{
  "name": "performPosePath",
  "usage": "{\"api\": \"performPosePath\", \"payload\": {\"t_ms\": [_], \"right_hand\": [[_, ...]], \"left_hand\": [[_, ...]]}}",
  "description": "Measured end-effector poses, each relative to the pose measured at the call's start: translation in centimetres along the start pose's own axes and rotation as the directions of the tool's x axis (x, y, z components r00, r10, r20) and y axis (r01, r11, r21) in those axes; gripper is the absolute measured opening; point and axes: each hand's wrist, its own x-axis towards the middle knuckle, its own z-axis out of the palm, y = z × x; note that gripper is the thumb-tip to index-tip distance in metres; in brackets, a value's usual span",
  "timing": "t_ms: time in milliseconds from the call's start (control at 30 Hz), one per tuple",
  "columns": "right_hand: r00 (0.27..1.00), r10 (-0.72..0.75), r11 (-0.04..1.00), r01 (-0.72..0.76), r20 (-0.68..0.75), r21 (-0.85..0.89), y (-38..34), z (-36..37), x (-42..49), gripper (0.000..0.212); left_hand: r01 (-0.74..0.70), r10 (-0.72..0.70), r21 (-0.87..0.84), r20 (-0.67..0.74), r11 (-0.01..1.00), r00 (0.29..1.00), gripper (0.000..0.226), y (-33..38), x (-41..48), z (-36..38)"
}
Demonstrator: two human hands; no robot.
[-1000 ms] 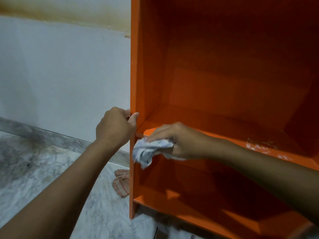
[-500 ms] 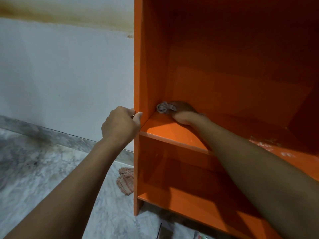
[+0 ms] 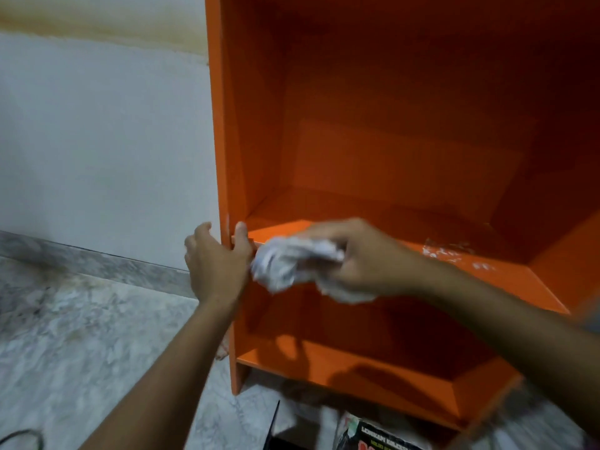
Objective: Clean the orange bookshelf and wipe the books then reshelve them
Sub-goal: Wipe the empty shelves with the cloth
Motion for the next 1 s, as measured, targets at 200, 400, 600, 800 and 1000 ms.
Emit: {"api": "performPosePath", "payload": {"t_ms": [200, 400, 600, 800, 1000], "right_hand": [[0.878, 0.341, 0.891, -0.416, -0.336, -0.182, 7.2, -8.2, 2.9, 0.012], [0.735, 0.565, 0.762, -0.639, -0.374, -0.105, 16.4, -8.5, 5.0, 0.023], [0.830, 0.508, 0.812, -0.551, -0.233, -0.194, 17.6, -6.3, 5.4, 0.031], [0.982, 0.184, 0.969, -0.189, -0.043, -0.159, 11.0, -2.1, 2.4, 0.036], [0.978, 0.015, 0.995, 0.005, 0.206, -0.097, 2.0, -0.9, -4.9, 0.039]], "left_hand": [[0.464, -0.383, -0.322, 0.284, 0.825, 0.879, 0.036, 1.0, -2.1, 2.6], [0.546, -0.398, -0.311, 0.429, 0.777, 0.811, 0.028, 1.7, -0.8, 2.6], [0.530, -0.364, -0.311, 0.458, 0.789, 0.811, 0.030, 0.8, -0.4, 2.8], [0.539, -0.361, -0.326, 0.471, 0.777, 0.805, 0.030, 0.9, -0.6, 2.6], [0.518, -0.366, -0.285, 0.448, 0.806, 0.816, 0.040, 1.1, -0.6, 2.6]]}}
